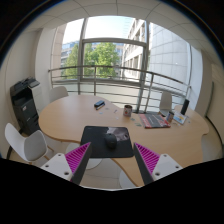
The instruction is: Arrange mouse
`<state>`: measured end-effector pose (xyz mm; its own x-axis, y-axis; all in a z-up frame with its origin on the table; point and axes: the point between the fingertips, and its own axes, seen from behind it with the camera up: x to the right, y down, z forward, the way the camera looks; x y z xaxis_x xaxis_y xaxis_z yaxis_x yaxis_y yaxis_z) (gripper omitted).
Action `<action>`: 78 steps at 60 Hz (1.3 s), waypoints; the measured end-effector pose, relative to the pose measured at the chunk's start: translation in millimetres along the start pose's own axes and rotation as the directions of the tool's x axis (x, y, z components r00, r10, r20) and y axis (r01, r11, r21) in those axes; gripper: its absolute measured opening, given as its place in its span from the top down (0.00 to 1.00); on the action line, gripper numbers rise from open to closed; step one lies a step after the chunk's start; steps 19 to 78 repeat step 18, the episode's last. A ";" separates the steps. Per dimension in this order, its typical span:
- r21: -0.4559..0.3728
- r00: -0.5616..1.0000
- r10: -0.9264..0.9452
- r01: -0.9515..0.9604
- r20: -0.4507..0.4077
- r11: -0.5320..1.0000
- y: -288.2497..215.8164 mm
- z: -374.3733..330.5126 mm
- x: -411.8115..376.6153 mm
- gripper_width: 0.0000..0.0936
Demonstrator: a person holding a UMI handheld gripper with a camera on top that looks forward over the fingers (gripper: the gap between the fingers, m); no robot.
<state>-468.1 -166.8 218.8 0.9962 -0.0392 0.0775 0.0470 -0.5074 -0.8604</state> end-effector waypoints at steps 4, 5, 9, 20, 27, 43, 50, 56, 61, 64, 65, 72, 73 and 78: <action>0.005 1.000 -0.011 0.011 -0.002 1.000 5.3 -17.6 -1.4 0.10; 0.004 1.000 -0.011 0.011 -0.002 1.000 7.0 -21.4 -1.9 0.10; 0.002 1.000 -0.013 0.013 -0.005 1.000 13.6 -35.6 -5.1 0.09; 0.013 1.000 -0.024 0.024 -0.009 1.000 15.5 -50.6 -6.8 0.10; 0.013 1.000 -0.024 0.024 -0.009 1.000 15.5 -50.6 -6.8 0.10; 0.013 1.000 -0.024 0.024 -0.009 1.000 15.5 -50.6 -6.8 0.10; 0.013 1.000 -0.024 0.024 -0.009 1.000 15.5 -50.6 -6.8 0.10; 0.013 1.000 -0.024 0.024 -0.009 1.000 15.5 -50.6 -6.8 0.10; 0.013 1.000 -0.024 0.024 -0.009 1.000 15.5 -50.6 -6.8 0.10; 0.013 1.000 -0.024 0.024 -0.009 1.000 15.5 -50.6 -6.8 0.10; 0.013 1.000 -0.024 0.024 -0.009 1.000 15.5 -50.6 -6.8 0.10; 0.013 1.000 -0.024 0.024 -0.009 1.000 15.5 -50.6 -6.8 0.10; 0.013 1.000 -0.024 0.024 -0.009 1.000 15.5 -50.6 -6.8 0.10; 0.013 1.000 -0.024 0.024 -0.009 1.000 15.5 -50.6 -6.8 0.10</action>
